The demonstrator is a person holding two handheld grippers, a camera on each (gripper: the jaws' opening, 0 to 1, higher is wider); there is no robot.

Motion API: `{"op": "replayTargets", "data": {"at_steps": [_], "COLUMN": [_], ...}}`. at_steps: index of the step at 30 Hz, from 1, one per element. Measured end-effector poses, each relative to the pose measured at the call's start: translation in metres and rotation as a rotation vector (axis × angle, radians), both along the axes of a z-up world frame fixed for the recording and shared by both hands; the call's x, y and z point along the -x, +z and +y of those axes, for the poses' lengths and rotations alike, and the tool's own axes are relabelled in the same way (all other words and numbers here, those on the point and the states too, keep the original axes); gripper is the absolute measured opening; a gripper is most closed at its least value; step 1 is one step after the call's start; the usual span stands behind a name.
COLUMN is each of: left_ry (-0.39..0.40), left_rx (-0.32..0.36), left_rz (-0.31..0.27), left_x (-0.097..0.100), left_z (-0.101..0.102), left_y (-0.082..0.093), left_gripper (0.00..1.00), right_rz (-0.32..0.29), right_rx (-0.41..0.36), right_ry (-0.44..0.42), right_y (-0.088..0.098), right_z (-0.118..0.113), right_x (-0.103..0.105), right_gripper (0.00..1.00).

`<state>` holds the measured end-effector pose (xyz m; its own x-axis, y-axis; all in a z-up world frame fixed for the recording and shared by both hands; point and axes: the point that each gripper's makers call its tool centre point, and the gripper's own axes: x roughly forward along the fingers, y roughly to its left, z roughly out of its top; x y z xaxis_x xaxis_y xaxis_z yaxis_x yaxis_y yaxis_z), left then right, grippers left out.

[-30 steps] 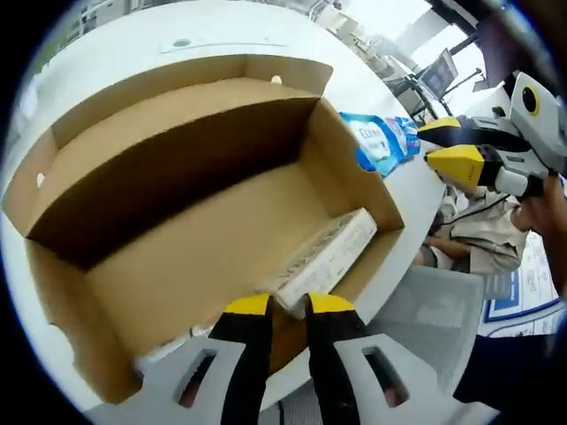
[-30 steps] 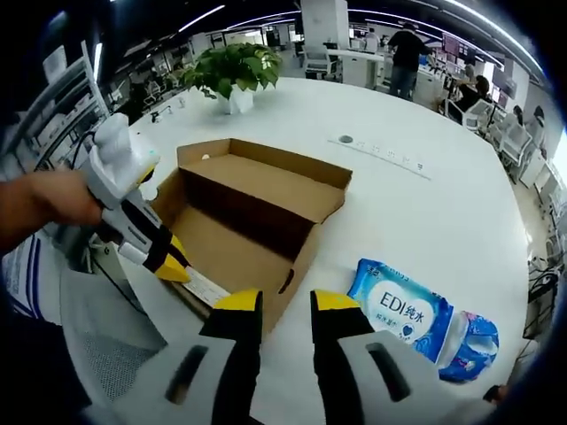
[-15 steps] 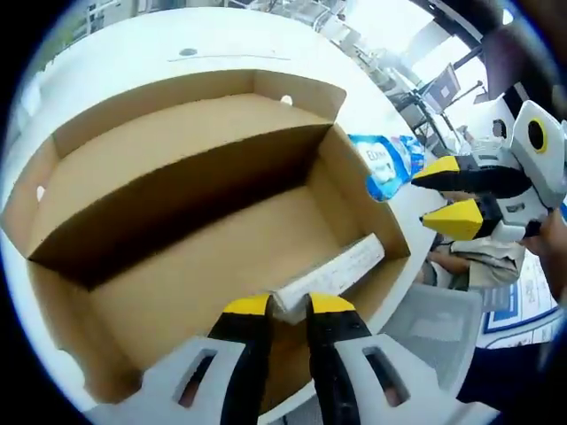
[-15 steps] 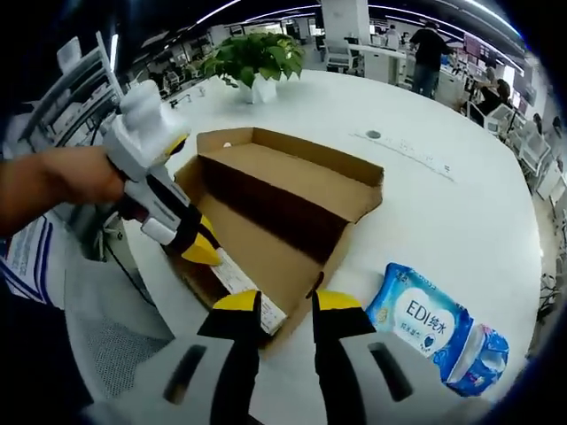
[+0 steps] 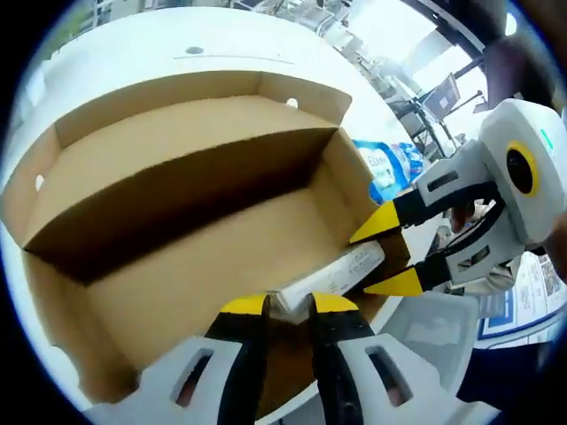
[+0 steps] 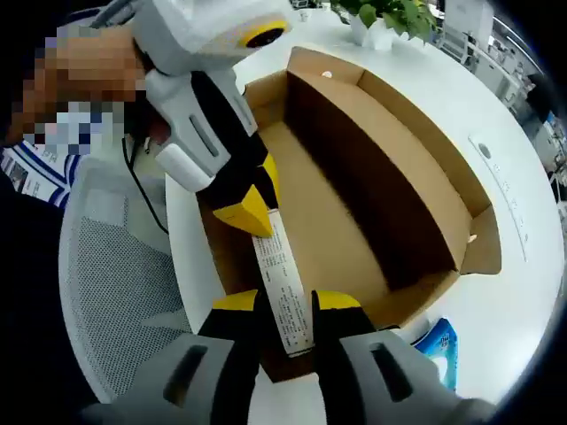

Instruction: Operate the shoe box by opening the lid, removing the specified soft item, and placing it in the target area until the item is outside and the box remains undamaged.

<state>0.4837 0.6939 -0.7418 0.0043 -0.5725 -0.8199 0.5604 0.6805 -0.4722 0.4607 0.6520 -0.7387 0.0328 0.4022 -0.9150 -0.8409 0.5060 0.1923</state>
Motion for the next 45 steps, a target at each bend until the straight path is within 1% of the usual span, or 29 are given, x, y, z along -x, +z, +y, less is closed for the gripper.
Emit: {"op": "replayTargets", "data": {"at_steps": [1,2,3,6,8,10,14,17,19,20,21,23,24,26,27,28,29,30,32,33,34,35,37,39,42,44,45], "left_ry": [0.002,0.008,0.005,0.011,0.022,0.017,0.017,0.018,0.021,0.029,0.031,0.033,0.043,0.063,0.088,0.101,0.138,0.135,0.156,0.172,0.178,0.186,0.218,0.224,0.236,0.238,0.268], "left_rx": [0.003,0.002,0.002,0.008,0.015,0.017,0.016,0.021,0.028,0.032,0.035,0.035,0.036,0.040,0.043,0.050,0.075,0.076,0.108,0.108,0.114,0.145,0.193,0.208,0.249,0.288,0.329], "left_rz": [0.003,0.009,0.009,0.008,0.014,0.014,0.003,-0.002,-0.001,-0.006,-0.008,-0.009,-0.034,-0.064,-0.084,-0.092,-0.111,-0.113,-0.158,-0.151,-0.158,-0.172,-0.168,-0.202,-0.219,-0.250,-0.269], "left_x": [0.000,0.000,0.001,0.000,0.000,0.000,0.001,0.001,0.002,0.001,0.001,0.002,0.000,-0.003,-0.005,-0.006,-0.010,-0.008,-0.013,-0.012,-0.012,-0.013,-0.013,-0.015,-0.012,-0.011,-0.013], "left_z": [0.000,0.000,0.000,0.000,-0.001,-0.001,-0.001,-0.001,0.000,0.002,0.003,0.006,0.009,0.015,0.019,0.021,0.022,0.025,0.028,0.031,0.033,0.032,0.033,0.036,0.038,0.041,0.041], "left_y": [0.000,-0.001,-0.001,0.000,-0.001,-0.001,0.000,0.000,0.000,0.000,0.000,0.001,0.003,0.007,0.011,0.014,0.019,0.021,0.032,0.034,0.038,0.043,0.052,0.059,0.071,0.082,0.090], "left_gripper": [0.16,0.16,0.16,0.16,0.16,0.15,0.14,0.13,0.14,0.15,0.15,0.15,0.16,0.16,0.16,0.17,0.17,0.17,0.19,0.19,0.18,0.18,0.17,0.18,0.19,0.18,0.19], "right_rz": [0.020,0.023,0.031,0.045,0.045,0.057,0.062,0.070,0.045,0.040,0.044,0.035,0.023,0.016,0.013,0.005,-0.007,-0.013,-0.031,-0.045,-0.051,-0.057,-0.069,-0.081,-0.097,-0.107,-0.116], "right_rx": [0.002,0.005,0.017,0.022,0.048,0.050,0.056,0.054,0.049,0.047,0.051,0.057,0.059,0.052,0.040,0.032,0.032,0.028,0.021,0.024,0.025,0.023,0.025,0.022,0.020,0.031,0.038], "right_ry": [0.003,0.007,0.034,0.052,0.071,0.078,0.128,0.136,0.201,0.220,0.209,0.230,0.242,0.241,0.245,0.249,0.246,0.243,0.252,0.263,0.270,0.272,0.281,0.280,0.288,0.289,0.293], "right_y": [-0.002,-0.003,-0.006,-0.011,-0.017,-0.021,-0.025,-0.029,-0.028,-0.028,-0.028,-0.028,-0.028,-0.024,-0.019,-0.016,-0.011,-0.007,0.004,0.010,0.014,0.020,0.026,0.034,0.045,0.050,0.052], "right_z": [0.001,0.000,0.000,0.004,0.004,0.006,0.011,0.012,0.014,0.014,0.013,0.011,0.011,0.012,0.013,0.015,0.015,0.015,0.018,0.019,0.020,0.021,0.021,0.022,0.022,0.021,0.019], "right_x": [0.001,0.001,0.001,0.002,0.001,0.001,0.003,0.002,0.003,0.004,0.004,0.003,0.003,0.003,0.002,0.001,-0.003,-0.006,-0.010,-0.011,-0.011,-0.012,-0.013,-0.014,-0.014,-0.014,-0.015], "right_gripper": [0.18,0.18,0.18,0.20,0.19,0.19,0.19,0.19,0.18,0.17,0.17,0.16,0.16,0.16,0.15,0.15,0.15,0.15,0.15,0.15,0.15,0.15,0.15,0.15,0.15,0.15,0.15]}}
